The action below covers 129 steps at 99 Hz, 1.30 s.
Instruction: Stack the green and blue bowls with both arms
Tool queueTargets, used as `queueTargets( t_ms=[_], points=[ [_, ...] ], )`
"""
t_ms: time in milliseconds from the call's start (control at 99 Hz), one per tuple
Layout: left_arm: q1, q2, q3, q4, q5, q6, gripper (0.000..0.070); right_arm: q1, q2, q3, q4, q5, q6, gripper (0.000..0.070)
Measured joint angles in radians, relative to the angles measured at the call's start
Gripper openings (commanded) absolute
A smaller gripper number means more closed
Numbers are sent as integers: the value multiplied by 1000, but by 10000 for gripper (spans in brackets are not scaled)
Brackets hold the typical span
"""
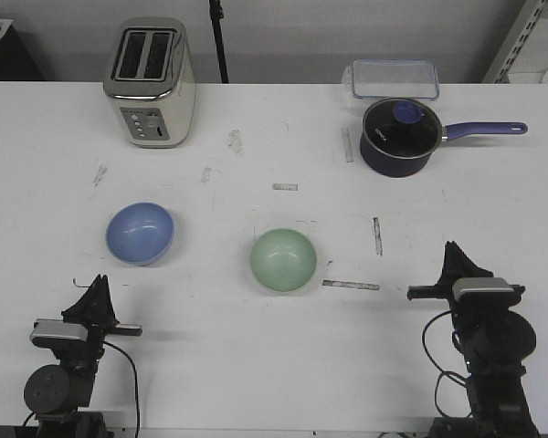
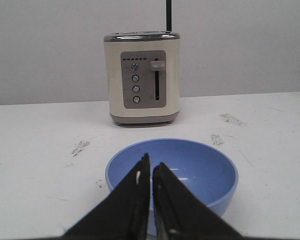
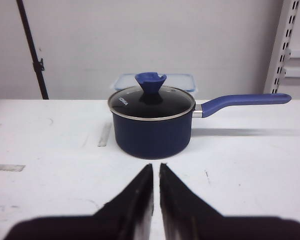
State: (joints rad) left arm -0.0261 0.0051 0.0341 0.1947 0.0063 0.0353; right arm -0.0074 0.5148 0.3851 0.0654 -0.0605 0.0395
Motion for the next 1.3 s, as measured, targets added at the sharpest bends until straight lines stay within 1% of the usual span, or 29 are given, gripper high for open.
queueTargets(
  t_ms=[212, 343, 475, 1302],
  points=[
    [0, 0, 0, 0, 0, 0, 2, 0, -202, -6, -184, 0, 31, 15],
    [0, 0, 0, 0, 0, 0, 2, 0, -293, -6, -241, 2, 37, 15],
    [0, 0, 0, 0, 0, 0, 2, 0, -332, -6, -241, 12, 40, 15],
    [0, 0, 0, 0, 0, 0, 1, 0, -332, -6, -241, 12, 40, 15]
  ],
)
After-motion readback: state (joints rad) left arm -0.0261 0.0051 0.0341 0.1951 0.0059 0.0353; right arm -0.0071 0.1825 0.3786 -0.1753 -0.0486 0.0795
